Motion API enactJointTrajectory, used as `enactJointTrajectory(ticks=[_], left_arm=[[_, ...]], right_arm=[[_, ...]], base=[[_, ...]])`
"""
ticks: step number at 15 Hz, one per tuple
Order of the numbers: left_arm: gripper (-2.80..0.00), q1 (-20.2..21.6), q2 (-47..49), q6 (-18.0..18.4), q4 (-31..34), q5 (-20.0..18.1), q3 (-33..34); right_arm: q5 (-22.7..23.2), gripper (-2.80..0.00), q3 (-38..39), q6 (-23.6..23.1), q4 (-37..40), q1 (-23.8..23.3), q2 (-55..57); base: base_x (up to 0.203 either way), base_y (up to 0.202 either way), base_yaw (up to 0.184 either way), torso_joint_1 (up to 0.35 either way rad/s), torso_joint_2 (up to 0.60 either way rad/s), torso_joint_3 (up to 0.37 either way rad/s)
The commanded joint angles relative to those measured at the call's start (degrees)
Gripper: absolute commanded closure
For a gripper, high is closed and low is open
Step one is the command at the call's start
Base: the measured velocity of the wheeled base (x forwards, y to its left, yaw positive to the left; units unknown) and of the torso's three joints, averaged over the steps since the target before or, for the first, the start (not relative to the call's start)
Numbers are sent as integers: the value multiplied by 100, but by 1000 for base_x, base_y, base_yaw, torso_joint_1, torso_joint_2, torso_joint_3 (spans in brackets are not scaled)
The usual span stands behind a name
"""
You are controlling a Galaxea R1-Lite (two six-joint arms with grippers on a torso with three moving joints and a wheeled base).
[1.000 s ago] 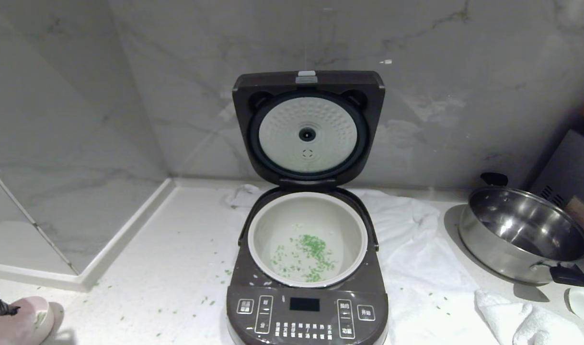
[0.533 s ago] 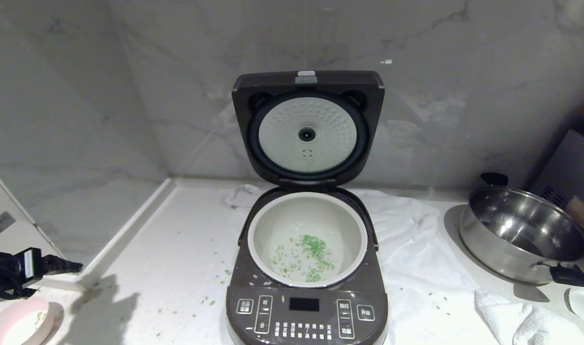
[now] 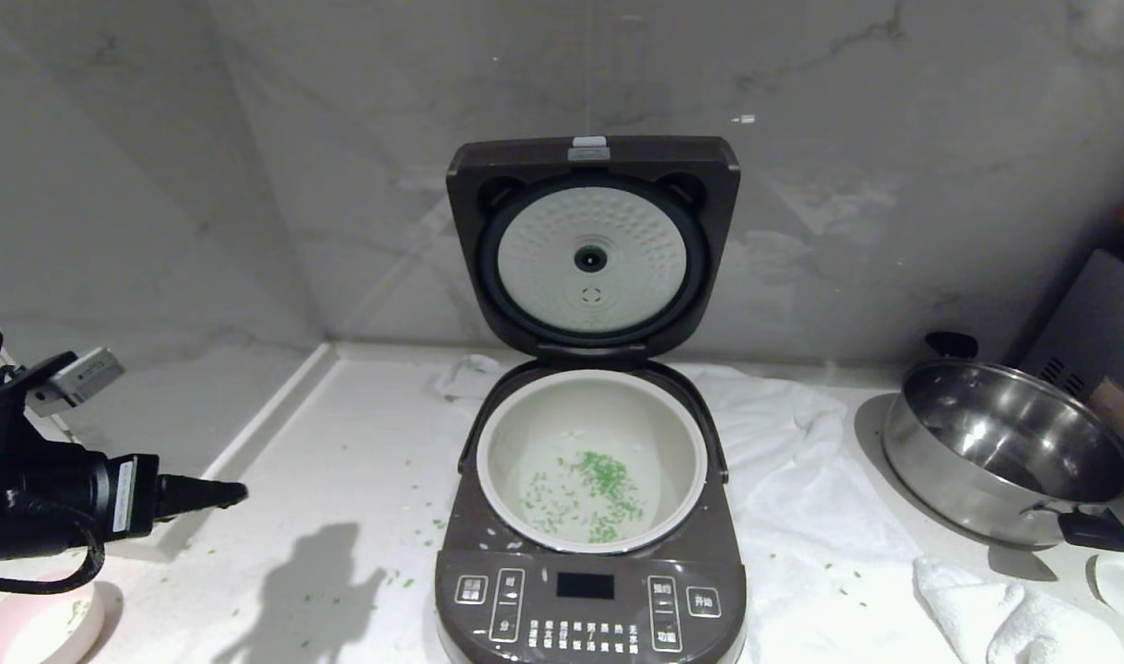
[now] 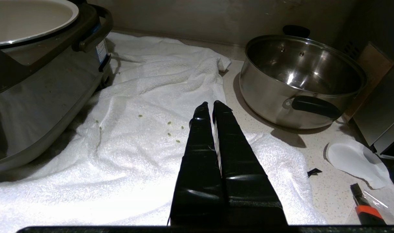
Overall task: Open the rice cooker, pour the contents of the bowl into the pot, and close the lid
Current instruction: Turn on the tap
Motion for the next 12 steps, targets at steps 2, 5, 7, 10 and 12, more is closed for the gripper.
enactJointTrajectory(ticks=[2, 5, 7, 10, 12], left_arm=[[0, -117, -892, 37, -1569, -136, 909], [0, -118, -1674, 32, -2481, -191, 1463], [0, -125, -2255, 23, -2546, -318, 1505], [0, -118, -3222, -35, -2466, -526, 1177], [0, -110, -3762, -59, -2238, -517, 992]], right_arm=[[12, 0, 1, -24, 0, 0, 7], [12, 0, 1, -16, 0, 0, 7], [12, 0, 1, 2, -9, 0, 5], [3, 0, 1, 11, -9, 0, 0], [12, 0, 1, 11, -9, 0, 7]], base=[[0, 0, 0, 0, 0, 0], [0, 0, 0, 0, 0, 0], [0, 0, 0, 0, 0, 0], [0, 0, 0, 0, 0, 0], [0, 0, 0, 0, 0, 0]])
